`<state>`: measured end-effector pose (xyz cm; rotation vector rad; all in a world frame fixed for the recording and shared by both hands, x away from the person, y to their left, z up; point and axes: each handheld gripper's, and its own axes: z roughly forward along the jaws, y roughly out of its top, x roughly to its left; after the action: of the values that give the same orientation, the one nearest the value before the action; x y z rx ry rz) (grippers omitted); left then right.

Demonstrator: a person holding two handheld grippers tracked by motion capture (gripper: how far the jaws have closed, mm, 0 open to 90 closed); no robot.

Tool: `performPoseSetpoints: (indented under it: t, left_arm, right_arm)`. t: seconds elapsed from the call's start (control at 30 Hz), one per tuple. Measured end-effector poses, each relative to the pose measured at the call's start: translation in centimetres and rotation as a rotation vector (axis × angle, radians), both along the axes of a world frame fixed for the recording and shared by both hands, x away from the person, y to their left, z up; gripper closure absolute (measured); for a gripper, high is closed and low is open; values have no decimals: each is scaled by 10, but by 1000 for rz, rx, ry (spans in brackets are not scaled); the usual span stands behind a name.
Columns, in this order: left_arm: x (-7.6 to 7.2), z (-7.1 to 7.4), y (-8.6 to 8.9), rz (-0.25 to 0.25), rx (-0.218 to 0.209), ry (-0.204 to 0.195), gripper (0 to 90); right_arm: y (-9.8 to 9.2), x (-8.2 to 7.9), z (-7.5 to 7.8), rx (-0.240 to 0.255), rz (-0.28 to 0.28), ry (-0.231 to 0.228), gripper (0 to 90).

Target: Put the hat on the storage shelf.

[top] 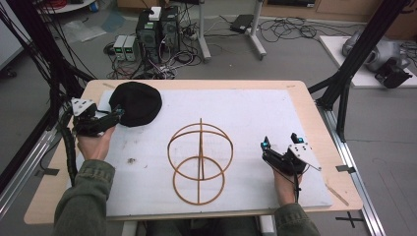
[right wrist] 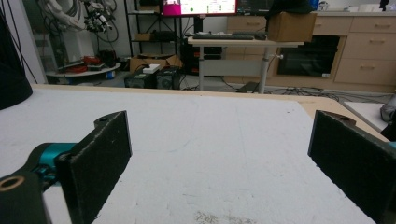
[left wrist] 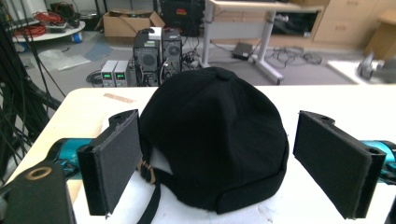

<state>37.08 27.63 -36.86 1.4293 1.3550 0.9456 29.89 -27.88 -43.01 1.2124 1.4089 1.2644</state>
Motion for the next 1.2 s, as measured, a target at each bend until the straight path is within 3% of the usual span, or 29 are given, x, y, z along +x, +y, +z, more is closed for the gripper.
performPoseSetpoints:
  t: [0.07, 0.2, 0.43, 0.63, 0.7, 0.77, 1.0, 1.07, 1.2]
  left_arm:
    - [13, 3, -9, -16, 30, 13, 155]
    - [30, -1, -17, -30, 37, 38, 154]
    - [48, -17, -21, 5, 3, 56, 154]
    - [59, -29, -20, 28, 24, 96, 154]
    - [60, -30, -20, 28, 17, 97, 155]
    - [64, -33, -21, 19, -23, 93, 155]
    - [71, -38, -25, 30, -19, 91, 165]
    - [77, -39, -26, 35, -1, 104, 165]
    - [84, -40, -28, 32, -10, 115, 165]
  right_arm:
    - [0, 0, 0, 0, 3, -1, 52]
    - [0, 0, 0, -1, 3, -1, 52]
    - [-2, 0, 0, 0, 1, 1, 52]
    - [-4, 0, 0, -1, -2, 0, 52]
    - [-4, 1, 0, 0, -5, -2, 52]
    - [-4, 1, 0, 2, -2, 0, 52]
    - [-5, 3, -1, 1, -2, -1, 52]
    - [-5, 2, -1, 2, 0, 2, 52]
    - [-5, 2, -1, 1, 2, 3, 52]
